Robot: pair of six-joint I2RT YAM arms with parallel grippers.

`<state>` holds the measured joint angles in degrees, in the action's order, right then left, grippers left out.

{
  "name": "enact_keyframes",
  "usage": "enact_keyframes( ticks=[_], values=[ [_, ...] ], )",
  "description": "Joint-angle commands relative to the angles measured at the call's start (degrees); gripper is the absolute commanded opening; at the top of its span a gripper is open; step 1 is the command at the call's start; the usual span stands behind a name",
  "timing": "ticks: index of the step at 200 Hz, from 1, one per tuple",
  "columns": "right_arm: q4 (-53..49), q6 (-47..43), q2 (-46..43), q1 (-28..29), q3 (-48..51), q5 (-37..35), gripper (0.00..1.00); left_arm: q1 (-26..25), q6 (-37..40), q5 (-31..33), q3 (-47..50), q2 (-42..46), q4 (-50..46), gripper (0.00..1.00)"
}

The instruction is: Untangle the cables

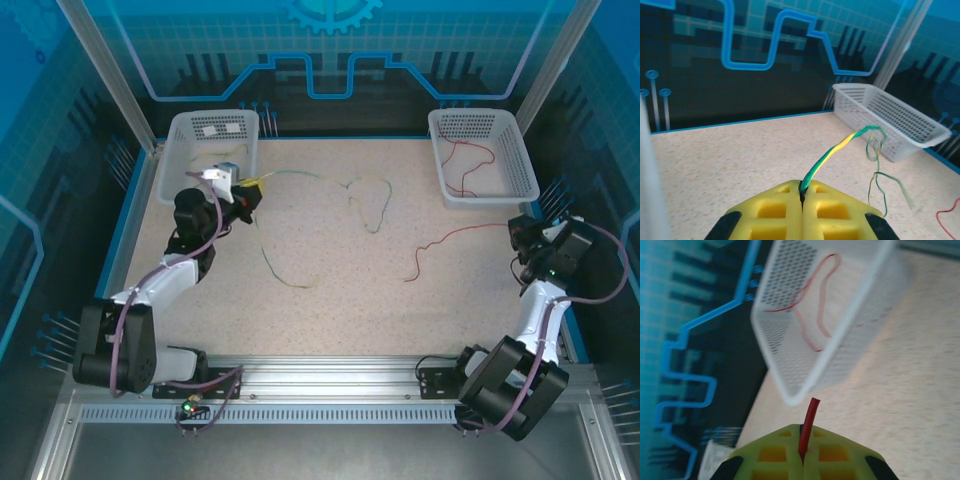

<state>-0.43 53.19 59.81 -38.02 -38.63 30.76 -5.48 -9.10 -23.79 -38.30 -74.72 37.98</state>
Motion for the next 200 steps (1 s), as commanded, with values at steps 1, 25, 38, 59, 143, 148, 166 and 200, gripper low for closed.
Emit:
enact_keyframes(
  ticks=[1, 25, 38, 59, 143, 148, 166, 200],
  values=[
    [10.6, 7.3, -3.0, 2.3, -2.0, 5.8, 0.00, -2.4, -0.8, -2.5, -0.8, 4.8, -0.7, 0.00],
    [15.1, 11.4, -3.6, 2.8, -4.6, 5.1, 0.00, -4.0, -0.1, -2.1, -0.1, 7.6, -3.3, 0.00],
    [18.4, 13.4, -3.1, 3.0, -6.3, 4.2, 0.00, -4.4, 0.6, -1.8, 0.1, 8.6, -5.5, 0.00],
    [22.8, 14.4, -1.1, 3.7, -8.5, 1.2, 0.00, -5.4, 0.5, -1.7, 1.6, 9.5, -5.1, 0.00],
    [51.7, 27.4, 20.7, 4.1, -11.3, -15.4, 0.00, -8.3, 0.6, -1.6, 1.7, 8.8, -5.0, 0.00],
    [52.3, 28.0, 22.1, 4.2, -11.4, -15.8, 0.00, -8.5, 0.6, -1.5, 1.7, 8.8, -5.1, 0.00],
    [52.5, 28.4, 25.0, 4.6, -14.4, -19.0, 0.00, -8.8, 0.5, -1.2, 1.8, 8.9, -5.0, 0.00],
    [54.6, 25.2, 26.5, 5.3, -12.1, -30.3, 0.00, -9.2, 0.2, -1.3, 2.4, 8.5, -4.6, 0.00]
  ],
)
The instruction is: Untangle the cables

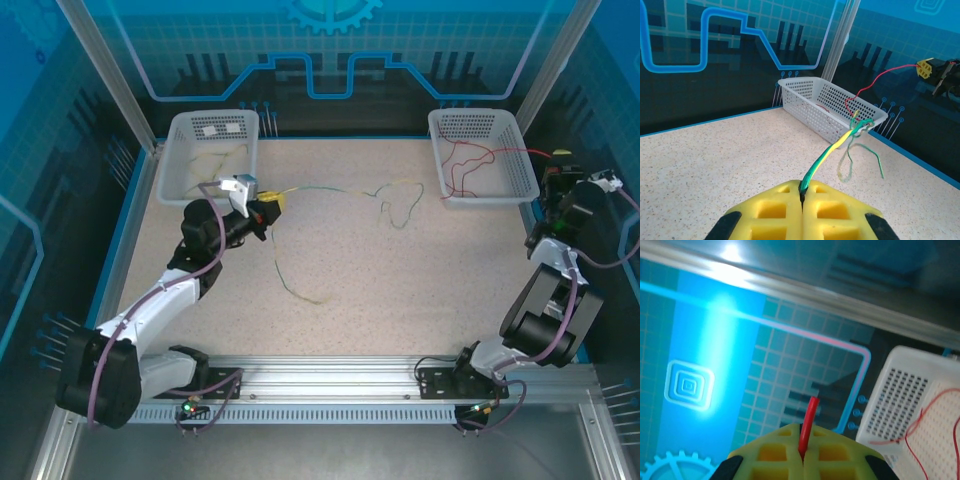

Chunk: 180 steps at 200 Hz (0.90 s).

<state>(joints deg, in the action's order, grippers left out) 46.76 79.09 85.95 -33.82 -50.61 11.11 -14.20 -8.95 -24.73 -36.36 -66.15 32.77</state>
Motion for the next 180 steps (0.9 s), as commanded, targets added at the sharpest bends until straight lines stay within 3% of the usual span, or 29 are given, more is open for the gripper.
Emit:
enact_keyframes(
  ticks=[1, 39, 72, 112, 164, 180],
  values=[
    [7.6, -0.7, 0.5, 1.2, -0.1, -10.9, 0.00, -0.5, 0.0, -0.4, 0.4, -0.1, 0.7, 0.00],
    [15.1, 0.5, 7.6, 1.9, 2.3, -20.4, 0.00, -0.7, 0.2, -0.8, -0.2, -0.2, 0.3, 0.00],
    [17.5, -4.2, 15.2, 3.9, -1.2, -26.3, 0.00, -0.9, 0.7, -1.0, -0.4, 0.0, -0.4, 0.00],
    [18.7, -6.3, 22.3, 6.5, -3.8, -29.5, 0.00, -1.2, 1.0, -0.9, -0.4, 0.1, -1.0, 0.00],
    [4.8, -19.9, 23.8, 14.4, -9.6, -32.2, 0.02, -2.4, 1.4, -0.5, -2.3, -0.3, -2.3, 0.00],
    [5.1, -22.3, 26.4, 15.9, -11.9, -31.6, 0.04, -2.7, 1.5, -0.7, -2.6, -0.7, -2.8, 0.00]
  ],
)
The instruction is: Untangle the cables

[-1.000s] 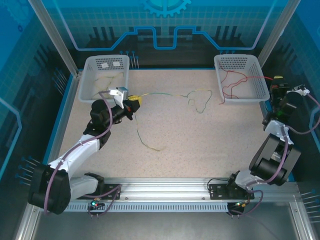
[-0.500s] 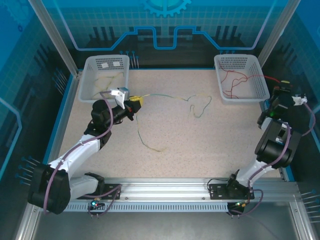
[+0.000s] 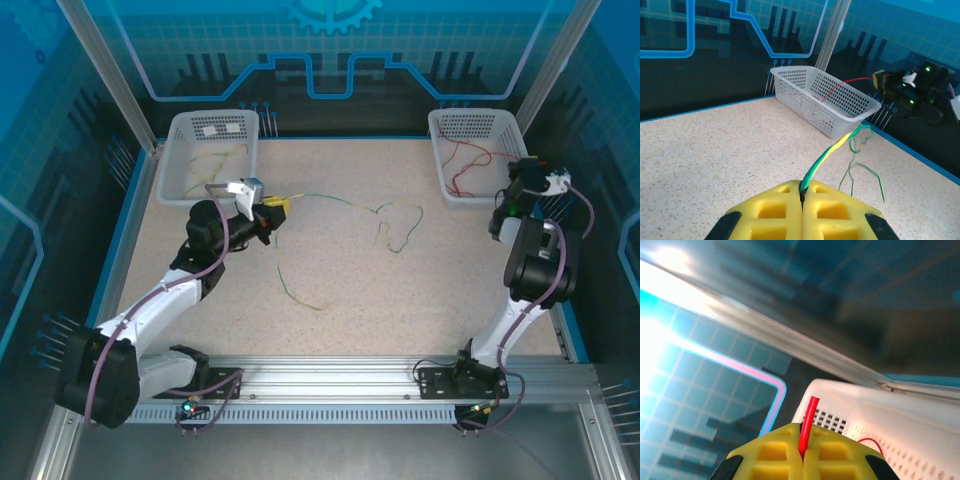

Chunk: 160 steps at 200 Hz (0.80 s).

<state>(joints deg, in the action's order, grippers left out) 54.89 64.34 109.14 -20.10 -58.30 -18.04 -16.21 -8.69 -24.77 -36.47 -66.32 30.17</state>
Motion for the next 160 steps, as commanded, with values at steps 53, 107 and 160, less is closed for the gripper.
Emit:
enact_keyframes(
  ticks=[53, 107, 160],
  values=[
    [-14.9, -9.8, 4.9, 4.5, -9.5, -2.1, 0.28, -1.3, 1.3, 0.5, -2.1, -1.0, 0.2, 0.00],
    [-51.0, -16.3, -6.1, 5.6, -16.8, -2.2, 0.70, -1.5, 1.8, 0.9, -2.5, -1.7, 0.2, 0.00],
    [-64.7, -24.6, -17.1, 5.4, -17.4, 5.6, 1.00, -1.6, -0.9, 1.0, -3.0, -3.8, 2.6, 0.00]
  ],
)
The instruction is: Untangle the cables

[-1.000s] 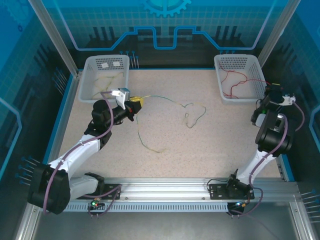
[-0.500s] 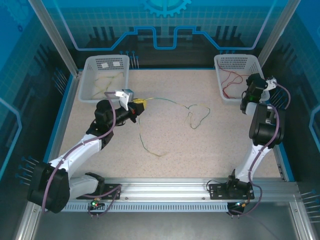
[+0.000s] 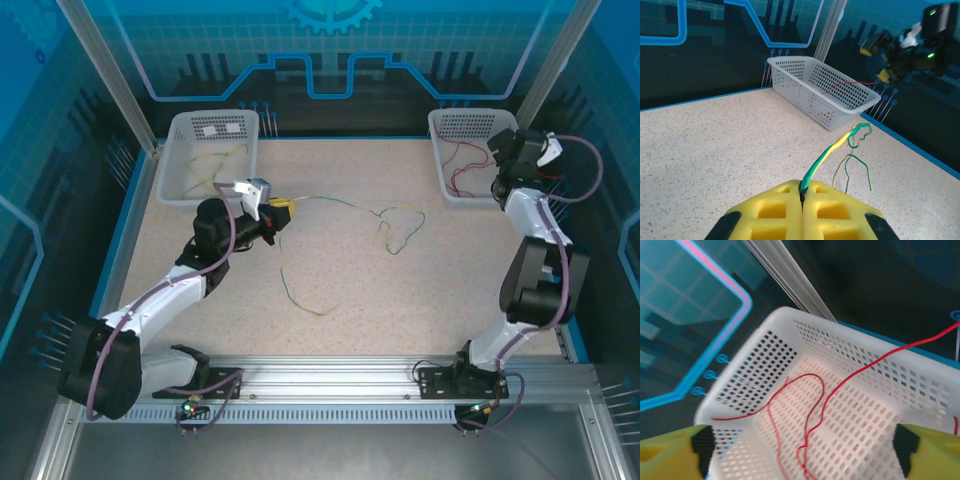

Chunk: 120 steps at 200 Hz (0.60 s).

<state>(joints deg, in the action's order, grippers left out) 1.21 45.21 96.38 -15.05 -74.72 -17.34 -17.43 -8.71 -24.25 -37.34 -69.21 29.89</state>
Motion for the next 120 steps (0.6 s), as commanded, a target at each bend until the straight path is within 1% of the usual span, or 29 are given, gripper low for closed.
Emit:
enact_keyframes(
  ticks=[1, 6, 23, 35, 50, 63, 74, 86, 97, 106, 120],
  values=[
    [-11.2, -5.7, -4.5, 0.4, -1.0, 5.2, 1.00, -0.4, -0.9, 0.5, -2.2, -0.9, 3.0, 0.00],
    [-11.9, -7.0, -5.4, 0.6, -0.9, 6.5, 1.00, -0.5, -1.2, 0.4, -2.1, -1.1, 3.2, 0.00],
    [-13.5, -12.1, -8.3, 1.4, 0.1, 7.6, 0.99, -0.5, -1.2, 0.4, -2.1, -1.7, 3.9, 0.00],
    [-15.1, -16.3, -9.5, 1.5, 0.6, 10.6, 0.97, -0.5, -1.3, 0.1, -2.4, -2.0, 3.4, 0.00],
    [-16.7, -22.0, -10.7, 1.7, 1.6, 18.8, 0.90, -0.5, -1.5, -0.1, -2.7, -2.0, 2.7, 0.00],
    [-17.1, -25.3, -11.8, 3.2, 3.3, 26.0, 0.87, -0.5, -1.4, 0.1, -3.8, -1.8, 0.9, 0.00],
    [-15.2, -26.5, -13.7, 6.1, 6.6, 29.0, 0.84, -0.6, -1.5, 1.2, -4.7, -1.4, -0.7, 0.00],
    [-11.5, -27.5, -16.5, 10.2, 11.2, 29.4, 0.83, -0.5, -2.8, 2.9, -6.1, -1.3, -1.8, 0.00],
    [-6.9, -29.1, -19.1, 14.4, 15.7, 29.7, 0.78, -0.4, -3.1, 3.8, -9.5, -1.8, -6.1, 0.00],
    [-2.2, -32.3, -21.5, 18.0, 19.2, 31.7, 0.79, -0.4, -3.4, 4.0, -12.1, -2.4, -9.1, 0.00],
    [5.8, -37.3, -25.2, 22.6, 23.9, 35.6, 0.83, -0.4, -3.4, 2.5, -14.3, -3.4, -9.4, 0.00]
  ],
)
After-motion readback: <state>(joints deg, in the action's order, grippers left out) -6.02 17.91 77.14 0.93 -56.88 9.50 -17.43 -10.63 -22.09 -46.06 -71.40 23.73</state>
